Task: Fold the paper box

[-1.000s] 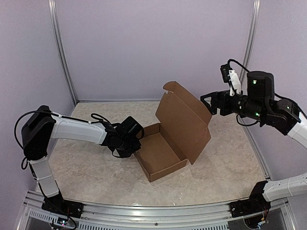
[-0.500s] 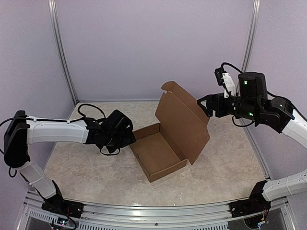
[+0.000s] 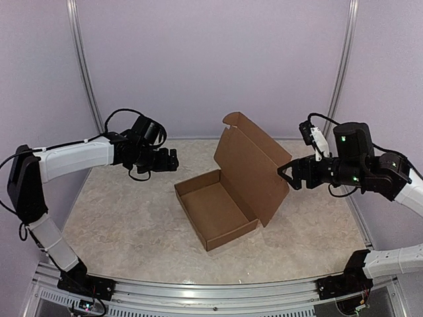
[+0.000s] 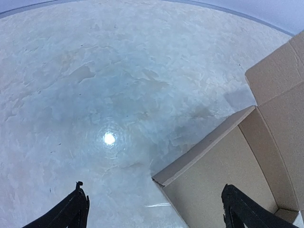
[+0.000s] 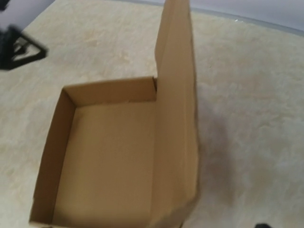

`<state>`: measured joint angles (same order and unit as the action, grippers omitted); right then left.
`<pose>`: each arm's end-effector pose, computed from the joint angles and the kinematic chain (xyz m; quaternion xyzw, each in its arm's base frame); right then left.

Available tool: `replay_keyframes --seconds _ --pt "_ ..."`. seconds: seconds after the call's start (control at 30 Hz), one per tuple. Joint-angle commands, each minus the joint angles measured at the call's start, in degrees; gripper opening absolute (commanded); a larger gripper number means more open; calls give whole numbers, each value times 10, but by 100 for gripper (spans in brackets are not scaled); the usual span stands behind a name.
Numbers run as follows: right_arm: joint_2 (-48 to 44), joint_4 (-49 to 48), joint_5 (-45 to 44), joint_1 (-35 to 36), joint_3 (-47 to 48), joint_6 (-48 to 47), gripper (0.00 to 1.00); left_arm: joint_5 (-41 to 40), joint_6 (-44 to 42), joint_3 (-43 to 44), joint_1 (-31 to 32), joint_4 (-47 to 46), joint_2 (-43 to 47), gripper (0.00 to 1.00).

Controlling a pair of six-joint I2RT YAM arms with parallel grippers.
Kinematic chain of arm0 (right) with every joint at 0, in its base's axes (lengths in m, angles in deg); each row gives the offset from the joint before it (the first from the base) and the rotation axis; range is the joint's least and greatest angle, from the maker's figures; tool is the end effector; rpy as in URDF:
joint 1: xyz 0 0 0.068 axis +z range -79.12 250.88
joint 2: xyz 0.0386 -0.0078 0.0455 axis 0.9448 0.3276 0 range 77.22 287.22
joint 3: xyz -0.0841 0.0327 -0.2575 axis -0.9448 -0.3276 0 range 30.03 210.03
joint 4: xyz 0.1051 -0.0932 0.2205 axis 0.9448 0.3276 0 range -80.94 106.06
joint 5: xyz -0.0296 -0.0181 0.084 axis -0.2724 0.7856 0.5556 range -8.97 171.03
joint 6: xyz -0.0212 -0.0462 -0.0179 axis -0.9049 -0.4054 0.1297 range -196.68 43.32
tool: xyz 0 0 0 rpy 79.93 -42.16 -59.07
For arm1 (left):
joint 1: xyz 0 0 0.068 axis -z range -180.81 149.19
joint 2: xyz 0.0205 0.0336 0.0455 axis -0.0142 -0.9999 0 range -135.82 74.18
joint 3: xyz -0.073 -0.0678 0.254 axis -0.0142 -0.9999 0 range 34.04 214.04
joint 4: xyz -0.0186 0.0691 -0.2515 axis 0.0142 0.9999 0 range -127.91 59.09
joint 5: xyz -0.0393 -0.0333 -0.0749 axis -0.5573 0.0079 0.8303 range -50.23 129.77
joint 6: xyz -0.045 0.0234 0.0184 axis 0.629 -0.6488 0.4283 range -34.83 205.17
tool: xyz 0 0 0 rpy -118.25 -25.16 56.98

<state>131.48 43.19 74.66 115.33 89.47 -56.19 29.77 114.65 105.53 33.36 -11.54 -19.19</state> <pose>0.1456 0.1373 0.3568 -0.1509 0.8472 0.2319 0.4536 0.2995 -0.1959 0.2601 0.0071 0.9313 -0.1179 0.3446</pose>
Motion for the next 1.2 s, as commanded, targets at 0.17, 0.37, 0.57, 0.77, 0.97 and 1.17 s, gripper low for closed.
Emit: replay_keyframes --seconds 0.17,0.37,0.57,0.77,0.97,1.17 --pt "-44 64 47 -4 -9 -12 91 39 -183 144 -8 60 -144 93" --pt "-44 71 62 -4 -6 -19 91 82 -215 221 -9 93 -216 88" --pt "-54 68 59 -4 -20 -20 91 135 -221 238 -8 98 -246 85" --pt "-56 64 61 -4 -28 -19 91 148 -221 293 6 136 -296 74" --pt "-57 60 59 -4 -34 -14 91 124 -215 309 23 134 -319 67" --pt "-57 45 62 -4 -45 -11 90 114 -205 306 28 131 -328 55"
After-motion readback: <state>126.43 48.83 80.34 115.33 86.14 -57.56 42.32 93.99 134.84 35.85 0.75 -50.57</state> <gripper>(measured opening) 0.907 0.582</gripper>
